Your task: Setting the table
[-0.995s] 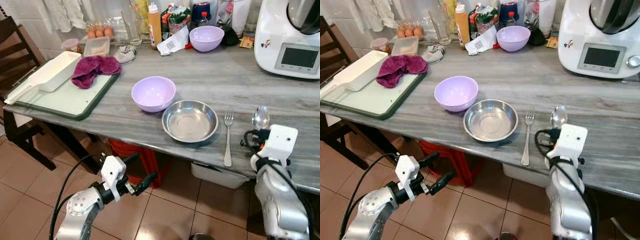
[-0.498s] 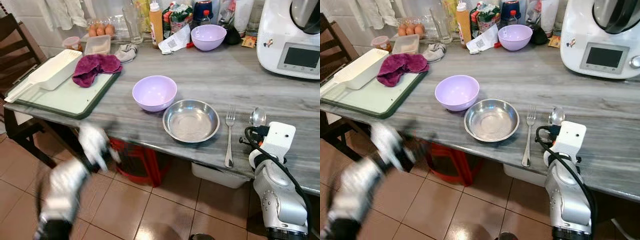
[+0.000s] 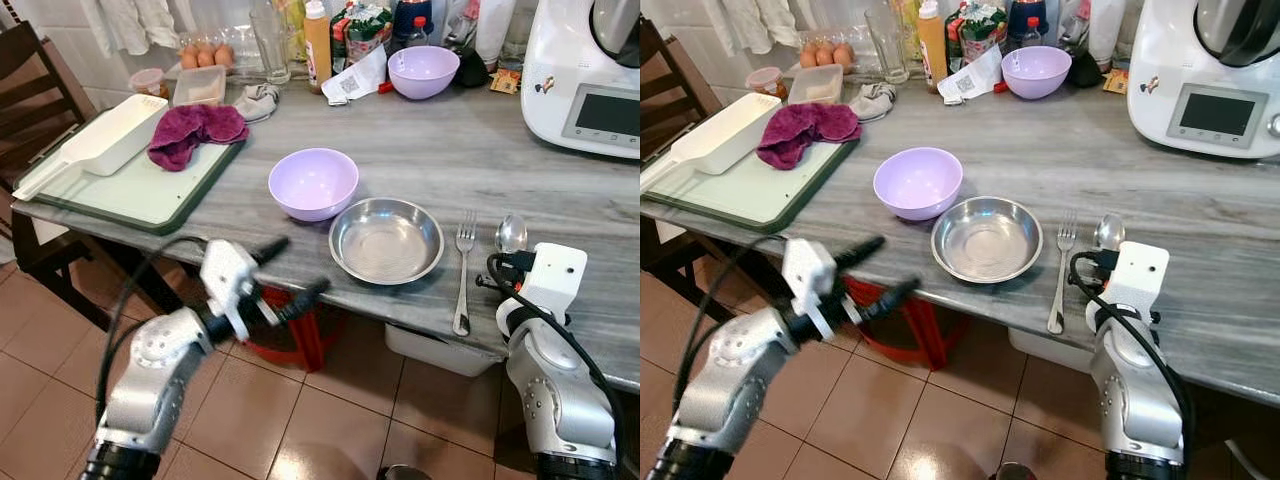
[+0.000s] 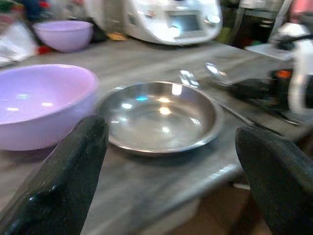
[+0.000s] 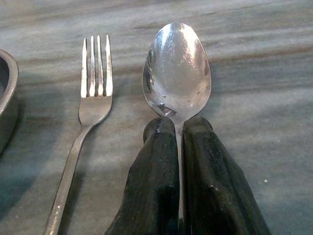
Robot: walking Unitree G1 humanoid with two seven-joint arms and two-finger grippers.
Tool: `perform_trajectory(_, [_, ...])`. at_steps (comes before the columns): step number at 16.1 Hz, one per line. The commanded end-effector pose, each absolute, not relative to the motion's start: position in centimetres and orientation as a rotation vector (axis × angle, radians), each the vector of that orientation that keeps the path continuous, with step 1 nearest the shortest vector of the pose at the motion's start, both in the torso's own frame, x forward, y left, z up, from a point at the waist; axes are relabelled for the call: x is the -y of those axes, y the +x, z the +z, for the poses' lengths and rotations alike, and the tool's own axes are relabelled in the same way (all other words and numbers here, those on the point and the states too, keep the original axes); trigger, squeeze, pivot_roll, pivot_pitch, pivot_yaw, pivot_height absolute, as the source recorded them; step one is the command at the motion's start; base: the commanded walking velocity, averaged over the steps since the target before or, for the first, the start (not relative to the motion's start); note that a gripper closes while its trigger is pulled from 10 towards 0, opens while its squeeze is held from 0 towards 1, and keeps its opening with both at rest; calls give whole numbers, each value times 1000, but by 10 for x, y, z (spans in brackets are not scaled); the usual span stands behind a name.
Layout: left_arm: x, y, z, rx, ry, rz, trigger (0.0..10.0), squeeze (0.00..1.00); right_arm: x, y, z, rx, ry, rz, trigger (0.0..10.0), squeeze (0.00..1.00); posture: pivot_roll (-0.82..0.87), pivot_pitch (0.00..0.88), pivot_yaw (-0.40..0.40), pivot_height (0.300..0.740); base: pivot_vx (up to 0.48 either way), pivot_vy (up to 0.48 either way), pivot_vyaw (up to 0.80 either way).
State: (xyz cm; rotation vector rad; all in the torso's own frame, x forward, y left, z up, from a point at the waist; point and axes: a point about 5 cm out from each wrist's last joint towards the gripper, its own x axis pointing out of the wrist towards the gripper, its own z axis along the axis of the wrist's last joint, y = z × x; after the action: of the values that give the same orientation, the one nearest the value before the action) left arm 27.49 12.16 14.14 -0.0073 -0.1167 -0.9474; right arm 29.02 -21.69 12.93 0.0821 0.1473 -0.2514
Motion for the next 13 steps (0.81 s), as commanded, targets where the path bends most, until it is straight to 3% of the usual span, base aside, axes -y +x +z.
perform_trajectory(1, [-121,270,138,89,12,-992,10000,0,217,290,122,-193,97,-247,10000,0,-252,117,106,740,0,0,0])
perform_trajectory(13, [-121,263,124,14,28,-1046,10000,0,209,303,125,-213,114,-190,10000,0,-250,118,106,740,0,0,0])
